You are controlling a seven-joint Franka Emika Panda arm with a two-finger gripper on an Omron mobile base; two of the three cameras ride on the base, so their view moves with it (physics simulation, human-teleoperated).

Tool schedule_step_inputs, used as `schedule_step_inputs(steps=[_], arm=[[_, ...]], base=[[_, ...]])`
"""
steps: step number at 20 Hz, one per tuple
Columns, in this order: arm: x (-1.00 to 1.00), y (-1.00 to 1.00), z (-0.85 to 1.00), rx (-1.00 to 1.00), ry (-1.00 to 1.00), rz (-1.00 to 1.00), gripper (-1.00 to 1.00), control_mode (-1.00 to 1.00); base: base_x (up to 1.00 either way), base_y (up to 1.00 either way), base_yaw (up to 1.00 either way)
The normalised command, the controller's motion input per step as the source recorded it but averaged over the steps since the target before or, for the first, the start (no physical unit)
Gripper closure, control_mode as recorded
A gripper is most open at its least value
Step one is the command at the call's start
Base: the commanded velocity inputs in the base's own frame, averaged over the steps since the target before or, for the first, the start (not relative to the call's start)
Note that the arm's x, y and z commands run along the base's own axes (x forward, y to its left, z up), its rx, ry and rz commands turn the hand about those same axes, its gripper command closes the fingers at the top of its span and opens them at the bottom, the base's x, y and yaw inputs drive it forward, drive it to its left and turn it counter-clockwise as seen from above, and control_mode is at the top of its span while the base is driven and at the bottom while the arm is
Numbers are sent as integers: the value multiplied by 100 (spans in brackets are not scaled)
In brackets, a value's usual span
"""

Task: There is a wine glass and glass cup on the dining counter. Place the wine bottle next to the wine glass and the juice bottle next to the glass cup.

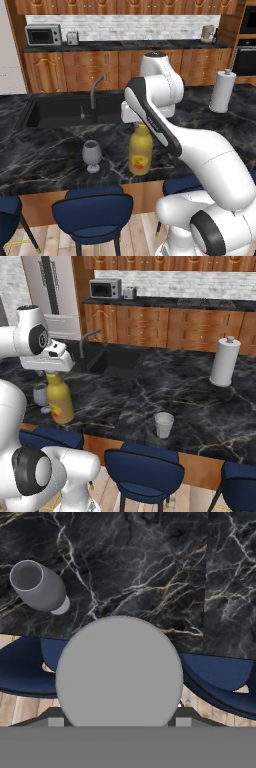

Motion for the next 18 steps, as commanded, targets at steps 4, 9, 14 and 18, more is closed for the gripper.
schedule_step_inputs(steps=[4, 9, 14, 18], arm=[[0, 0, 0, 0, 0, 0, 100, 100], [0, 0, 0, 0, 0, 0, 100, 100], [3, -14, 4, 3, 0, -8, 100, -100], [12, -26, 6, 0, 0, -31, 100, -100]], base=[[0, -4, 0], [0, -12, 0], [0, -9, 0], [0, 0, 0]])
